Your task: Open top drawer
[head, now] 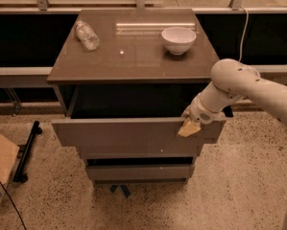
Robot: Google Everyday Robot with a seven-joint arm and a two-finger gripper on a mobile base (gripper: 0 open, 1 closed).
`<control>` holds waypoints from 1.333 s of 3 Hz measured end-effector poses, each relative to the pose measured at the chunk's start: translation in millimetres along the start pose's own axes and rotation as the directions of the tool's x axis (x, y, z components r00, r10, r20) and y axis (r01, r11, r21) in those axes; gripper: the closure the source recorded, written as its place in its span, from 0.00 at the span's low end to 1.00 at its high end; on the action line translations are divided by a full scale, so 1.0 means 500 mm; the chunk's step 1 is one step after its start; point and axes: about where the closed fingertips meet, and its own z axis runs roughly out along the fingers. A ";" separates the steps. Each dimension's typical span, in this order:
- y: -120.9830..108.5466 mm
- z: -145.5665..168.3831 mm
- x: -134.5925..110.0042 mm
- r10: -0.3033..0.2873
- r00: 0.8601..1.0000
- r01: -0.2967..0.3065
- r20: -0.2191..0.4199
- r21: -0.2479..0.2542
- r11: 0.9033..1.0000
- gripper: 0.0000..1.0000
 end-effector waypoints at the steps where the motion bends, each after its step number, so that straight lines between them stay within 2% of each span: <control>1: 0.006 -0.008 -0.002 0.003 1.000 -0.003 0.000 -0.003 1.000 0.89; 2: 0.082 -0.005 0.022 0.040 0.999 -0.040 -0.001 -0.044 0.998 0.74; 4: 0.081 -0.006 0.022 0.040 0.999 -0.040 -0.001 -0.044 0.998 0.29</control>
Offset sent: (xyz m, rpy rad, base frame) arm -0.1318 -0.0042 -0.0075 0.0406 0.1608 -0.0657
